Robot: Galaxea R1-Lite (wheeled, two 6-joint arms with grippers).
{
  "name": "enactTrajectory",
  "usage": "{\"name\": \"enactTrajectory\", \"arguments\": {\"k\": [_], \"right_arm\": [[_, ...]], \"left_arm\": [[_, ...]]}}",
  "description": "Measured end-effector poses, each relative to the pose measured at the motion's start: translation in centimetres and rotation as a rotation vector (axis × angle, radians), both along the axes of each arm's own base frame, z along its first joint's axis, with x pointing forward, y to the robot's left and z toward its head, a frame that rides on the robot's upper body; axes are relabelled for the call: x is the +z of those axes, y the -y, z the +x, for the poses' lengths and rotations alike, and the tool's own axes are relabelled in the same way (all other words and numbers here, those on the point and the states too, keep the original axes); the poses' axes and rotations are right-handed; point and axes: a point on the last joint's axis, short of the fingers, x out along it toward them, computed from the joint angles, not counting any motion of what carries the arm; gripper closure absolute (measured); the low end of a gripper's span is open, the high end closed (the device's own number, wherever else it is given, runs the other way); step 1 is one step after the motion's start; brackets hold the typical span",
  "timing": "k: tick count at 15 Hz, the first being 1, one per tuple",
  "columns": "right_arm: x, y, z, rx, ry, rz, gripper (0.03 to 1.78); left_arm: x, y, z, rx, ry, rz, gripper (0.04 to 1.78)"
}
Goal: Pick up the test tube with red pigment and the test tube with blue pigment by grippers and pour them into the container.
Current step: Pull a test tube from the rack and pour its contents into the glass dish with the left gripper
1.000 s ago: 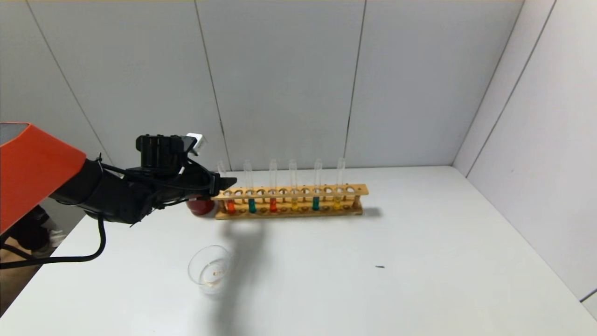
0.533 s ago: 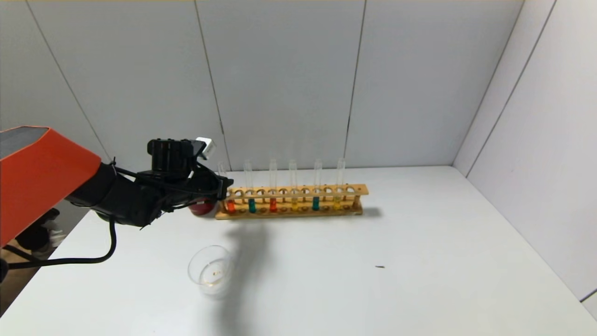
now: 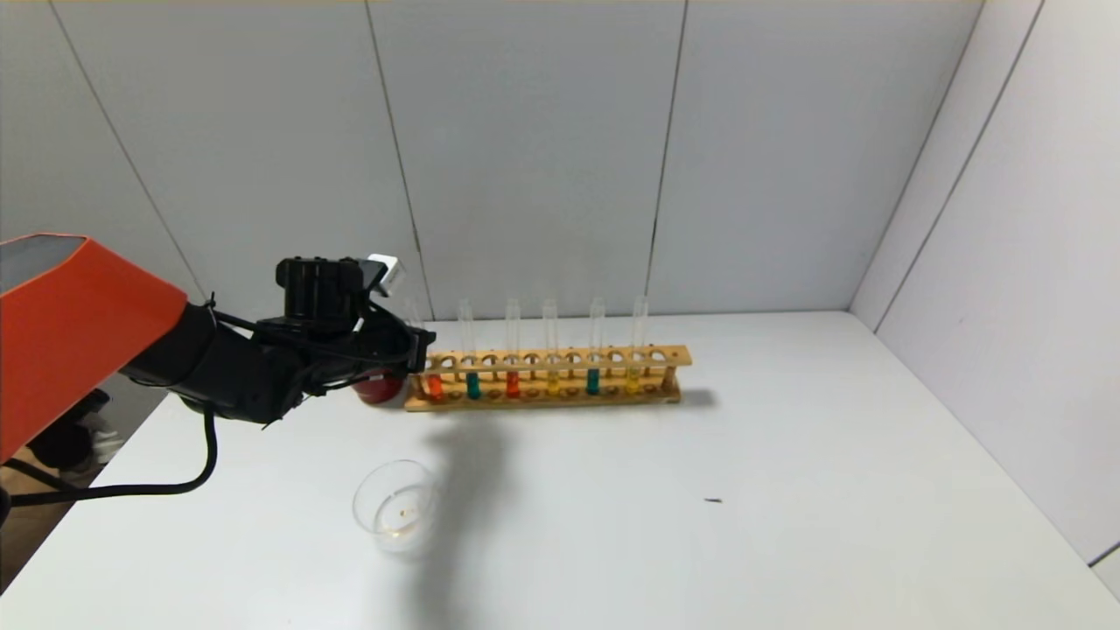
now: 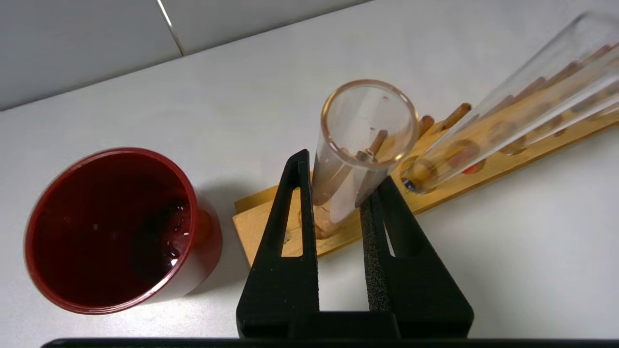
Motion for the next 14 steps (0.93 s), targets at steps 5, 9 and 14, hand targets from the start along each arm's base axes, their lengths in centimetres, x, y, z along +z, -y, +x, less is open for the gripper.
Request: {"name": "enactTrajectory", "arguments": {"k": [5, 9, 14], "right_arm": [[0.0, 0.0, 0.0, -0.001, 0.0, 0.0, 0.06], [0.0, 0.0, 0.0, 0.0, 0.0, 0.0, 0.06], [0.0, 0.0, 0.0, 0.0, 0.0, 0.0, 0.06]], "left_arm": [[5.0, -0.2, -0.9, 0.0, 0.083, -0.012, 1.51], [9.9, -0.4, -2.1, -0.002, 0.164, -0.023, 1.51], [13.5, -1.0, -5.0, -0.008, 0.213, -0.006, 1.51]]}}
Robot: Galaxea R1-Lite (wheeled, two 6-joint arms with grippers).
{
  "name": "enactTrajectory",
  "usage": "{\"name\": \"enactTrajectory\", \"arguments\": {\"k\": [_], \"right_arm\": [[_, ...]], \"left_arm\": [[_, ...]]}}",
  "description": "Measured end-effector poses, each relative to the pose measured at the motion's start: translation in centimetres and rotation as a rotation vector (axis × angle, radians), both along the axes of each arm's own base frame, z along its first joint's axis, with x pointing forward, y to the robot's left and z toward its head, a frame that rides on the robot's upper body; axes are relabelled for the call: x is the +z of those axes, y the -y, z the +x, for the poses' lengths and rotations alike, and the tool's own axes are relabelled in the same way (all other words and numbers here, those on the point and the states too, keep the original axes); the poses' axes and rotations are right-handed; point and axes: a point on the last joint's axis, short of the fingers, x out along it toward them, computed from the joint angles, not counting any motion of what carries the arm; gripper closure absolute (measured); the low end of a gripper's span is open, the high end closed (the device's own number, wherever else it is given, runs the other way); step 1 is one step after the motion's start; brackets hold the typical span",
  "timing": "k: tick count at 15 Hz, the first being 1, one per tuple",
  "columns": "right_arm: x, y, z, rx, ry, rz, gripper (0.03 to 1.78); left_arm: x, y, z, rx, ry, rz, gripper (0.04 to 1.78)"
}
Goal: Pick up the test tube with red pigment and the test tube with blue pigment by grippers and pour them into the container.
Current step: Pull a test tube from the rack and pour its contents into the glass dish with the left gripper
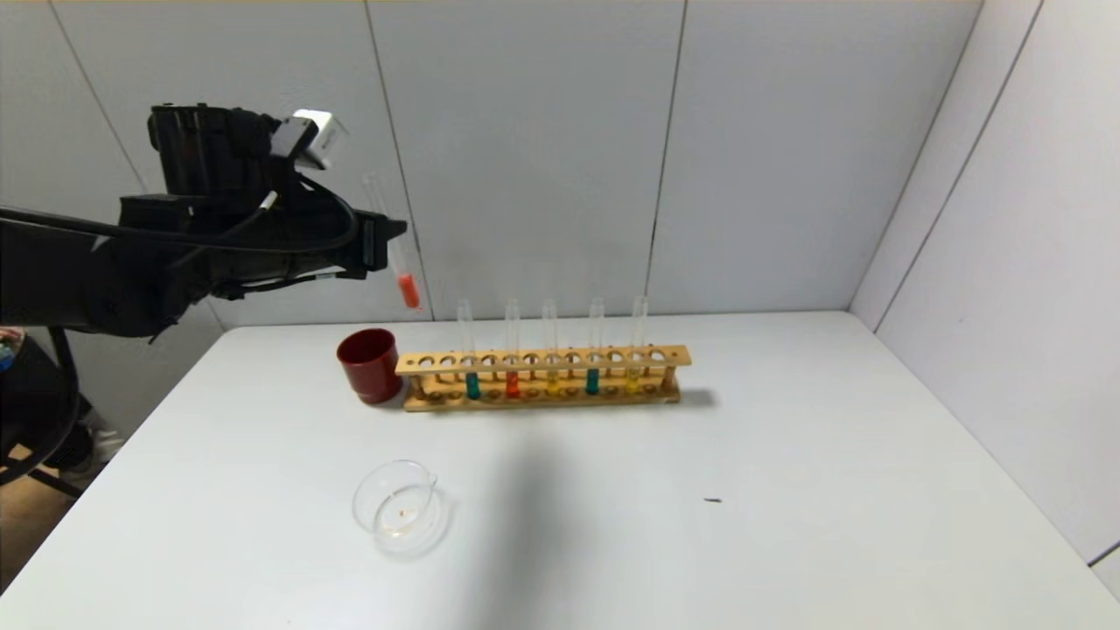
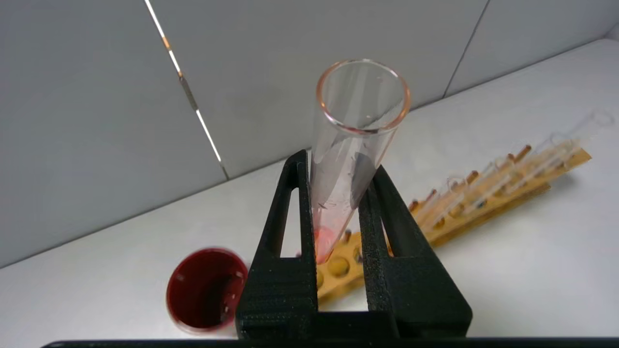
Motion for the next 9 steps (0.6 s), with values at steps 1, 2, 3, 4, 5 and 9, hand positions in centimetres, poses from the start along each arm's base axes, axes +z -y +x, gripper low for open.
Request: {"name": "enactTrajectory", "arguments": {"k": [1, 2, 3, 4, 5, 9], "right_arm": [[0.0, 0.0, 0.0, 0.0, 0.0, 0.0, 0.06], [0.0, 0.0, 0.0, 0.0, 0.0, 0.0, 0.06], [0.0, 0.0, 0.0, -0.001, 0.0, 0.0, 0.06], [0.0, 0.0, 0.0, 0.0, 0.0, 0.0, 0.06], [0.0, 0.0, 0.0, 0.0, 0.0, 0.0, 0.06], [0.0, 0.0, 0.0, 0.0, 0.0, 0.0, 0.06]], "left_arm": [[0.0, -0.4, -1.1, 0.0, -0.015, 0.022, 1.51], [-0.2, -0.9, -2.1, 0.001, -0.029, 0.045, 1.51], [-0.6, -1.3, -3.1, 0.002, -0.04, 0.068, 1.51], [-1.2, -1.7, -4.1, 0.002, -0.049, 0.092, 1.51], [-1.9, -2.2, -5.1, -0.005, -0.05, 0.121, 1.51], [-4.7, -7.0, -7.2, -0.149, 0.021, 0.321, 1.51]]}}
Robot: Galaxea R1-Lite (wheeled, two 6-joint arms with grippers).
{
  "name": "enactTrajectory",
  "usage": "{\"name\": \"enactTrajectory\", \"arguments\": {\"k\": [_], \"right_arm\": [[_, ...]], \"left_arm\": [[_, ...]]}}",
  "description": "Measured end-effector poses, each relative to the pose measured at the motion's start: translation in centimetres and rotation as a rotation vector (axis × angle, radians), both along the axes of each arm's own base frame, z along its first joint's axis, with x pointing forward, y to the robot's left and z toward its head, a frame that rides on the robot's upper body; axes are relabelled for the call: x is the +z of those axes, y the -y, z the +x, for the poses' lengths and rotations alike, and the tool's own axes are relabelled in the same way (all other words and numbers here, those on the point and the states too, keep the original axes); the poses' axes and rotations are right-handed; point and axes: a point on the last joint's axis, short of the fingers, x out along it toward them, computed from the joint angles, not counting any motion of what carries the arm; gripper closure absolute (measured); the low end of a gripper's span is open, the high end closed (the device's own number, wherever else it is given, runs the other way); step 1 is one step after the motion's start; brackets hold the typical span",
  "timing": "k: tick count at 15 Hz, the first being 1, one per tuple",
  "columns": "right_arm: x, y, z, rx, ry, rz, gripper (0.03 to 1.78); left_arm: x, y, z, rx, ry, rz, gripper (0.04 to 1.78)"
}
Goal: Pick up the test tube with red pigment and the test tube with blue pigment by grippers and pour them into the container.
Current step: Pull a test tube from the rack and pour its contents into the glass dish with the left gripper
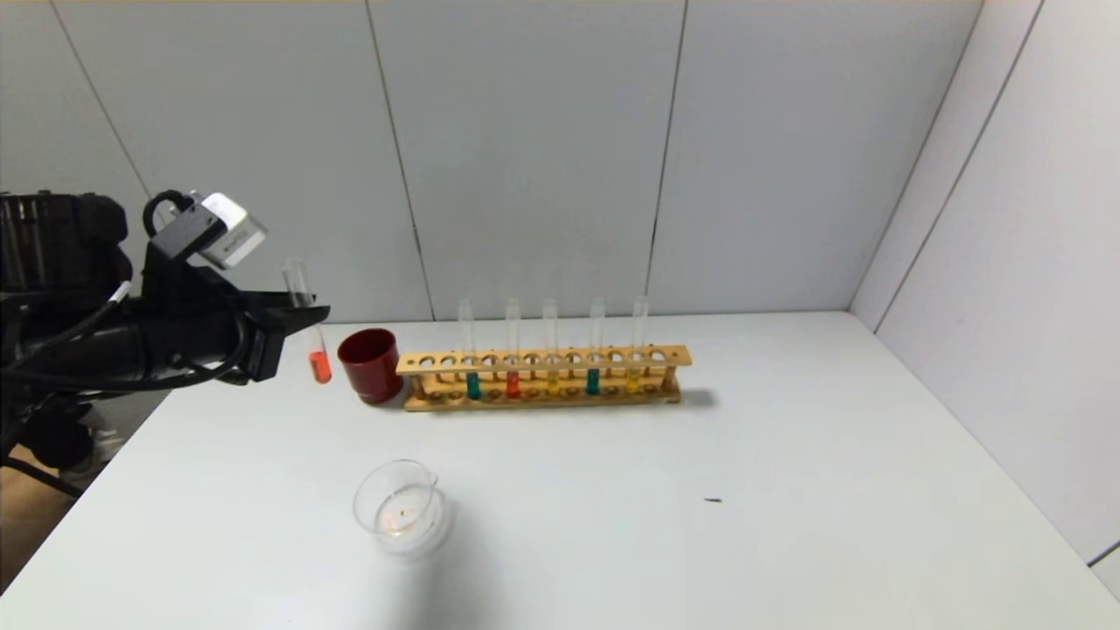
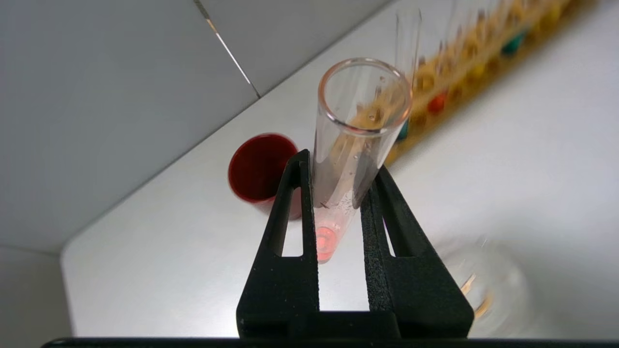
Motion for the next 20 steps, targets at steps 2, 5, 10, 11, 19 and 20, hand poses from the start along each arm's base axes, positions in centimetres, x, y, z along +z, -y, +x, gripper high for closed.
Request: {"name": "enactTrajectory", "arguments": {"k": [2, 5, 10, 11, 19, 20], "right_arm": [[0.0, 0.0, 0.0, 0.0, 0.0, 0.0, 0.06], [0.0, 0.0, 0.0, 0.0, 0.0, 0.0, 0.06], [0.0, 0.0, 0.0, -0.001, 0.0, 0.0, 0.06], [0.0, 0.0, 0.0, 0.0, 0.0, 0.0, 0.06], [0.0, 0.0, 0.0, 0.0, 0.0, 0.0, 0.06], [0.0, 0.0, 0.0, 0.0, 0.0, 0.0, 0.06]], "left_arm": [[-1.8, -1.9, -0.4, -0.12, 0.058, 0.147, 1.51], [-3.3, -3.2, -0.1, -0.282, 0.176, 0.329, 1.51], [-5.4, -2.9, 0.6, -0.439, 0.327, 0.637, 1.51], [-5.6, -2.8, 0.7, -0.459, 0.35, 0.679, 1.51], [-7.0, -1.0, 1.4, -0.584, 0.436, 0.862, 1.51], [-7.2, -1.0, 1.5, -0.59, 0.444, 0.888, 1.51]]}}
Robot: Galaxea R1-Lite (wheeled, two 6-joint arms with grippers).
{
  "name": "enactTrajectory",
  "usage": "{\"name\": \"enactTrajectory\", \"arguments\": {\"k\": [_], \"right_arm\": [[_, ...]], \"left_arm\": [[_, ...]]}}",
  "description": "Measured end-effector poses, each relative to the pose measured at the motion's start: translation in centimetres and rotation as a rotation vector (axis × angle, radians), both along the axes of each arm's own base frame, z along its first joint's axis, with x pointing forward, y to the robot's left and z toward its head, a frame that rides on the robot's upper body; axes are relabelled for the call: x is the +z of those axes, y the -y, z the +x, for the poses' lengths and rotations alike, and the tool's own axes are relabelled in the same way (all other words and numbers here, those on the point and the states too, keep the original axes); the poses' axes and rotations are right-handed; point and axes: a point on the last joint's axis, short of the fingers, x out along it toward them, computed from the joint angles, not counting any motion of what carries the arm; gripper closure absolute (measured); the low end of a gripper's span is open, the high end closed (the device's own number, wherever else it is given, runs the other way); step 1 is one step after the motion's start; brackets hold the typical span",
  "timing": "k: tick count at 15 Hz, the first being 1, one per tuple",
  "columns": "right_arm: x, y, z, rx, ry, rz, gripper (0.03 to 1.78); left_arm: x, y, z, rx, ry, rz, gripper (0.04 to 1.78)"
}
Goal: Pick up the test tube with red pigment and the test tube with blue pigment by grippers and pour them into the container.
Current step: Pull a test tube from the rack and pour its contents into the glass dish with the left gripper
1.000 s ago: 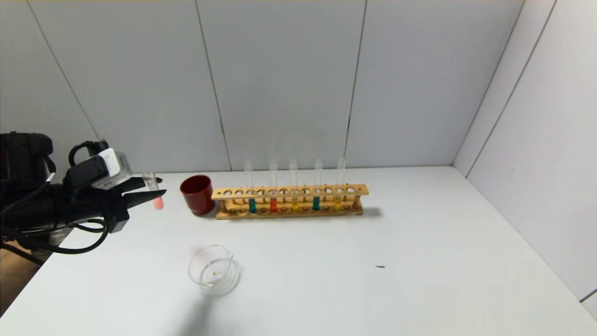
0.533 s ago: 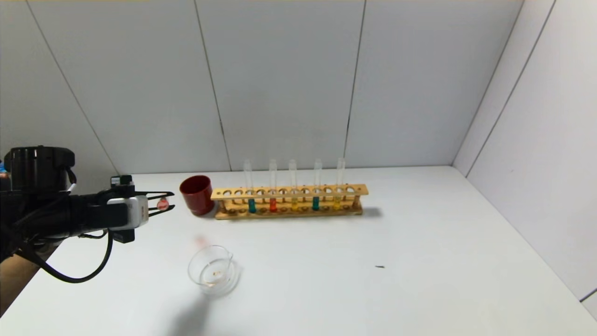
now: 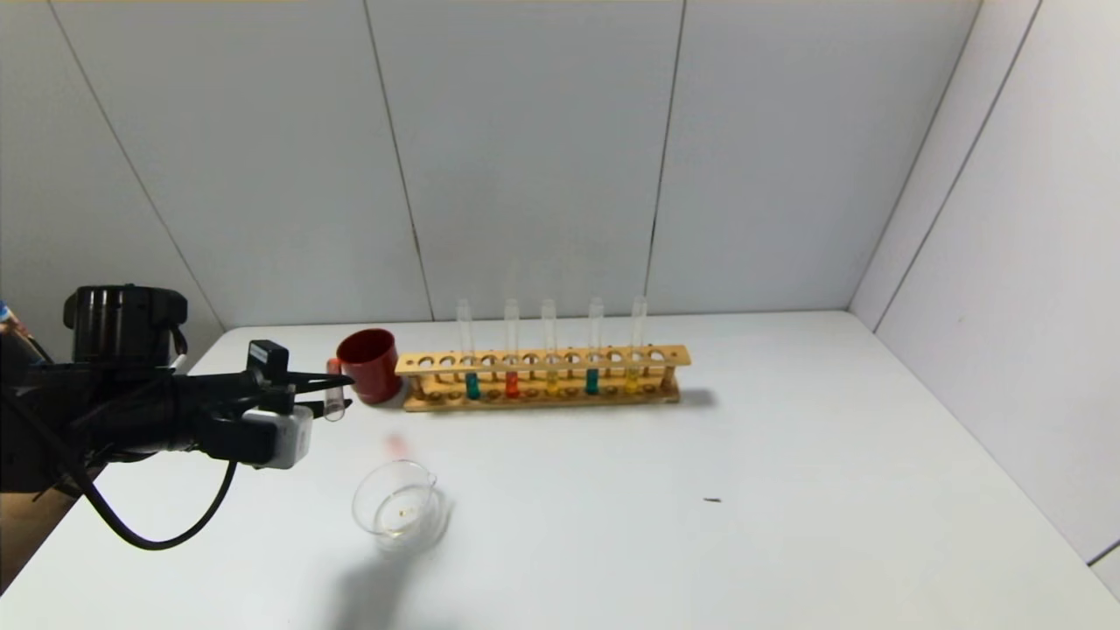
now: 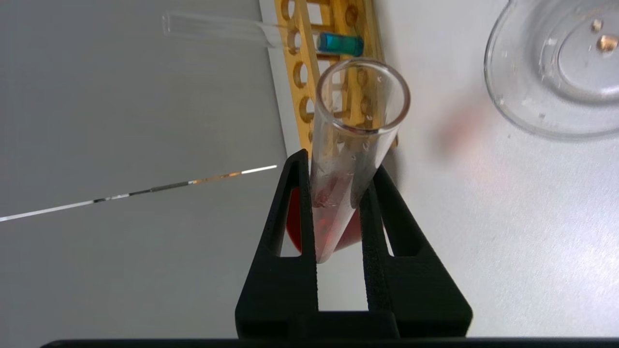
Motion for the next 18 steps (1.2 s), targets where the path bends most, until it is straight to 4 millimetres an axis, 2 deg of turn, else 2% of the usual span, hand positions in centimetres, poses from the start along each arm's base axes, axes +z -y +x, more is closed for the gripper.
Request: {"name": "enactTrajectory", "arguments": {"k": [9, 14, 18], "right_arm": [[0.0, 0.0, 0.0, 0.0, 0.0, 0.0, 0.06], [0.0, 0.0, 0.0, -0.001, 0.0, 0.0, 0.06], [0.0, 0.0, 0.0, 0.0, 0.0, 0.0, 0.06]], "left_arm": [[-0.9, -0.2, 1.5, 0.003, 0.047, 0.12, 1.51], [-1.2, 1.2, 1.9, -0.047, 0.071, 0.175, 1.51], [-1.3, 1.4, 2.0, -0.066, 0.097, 0.219, 1.51]]}}
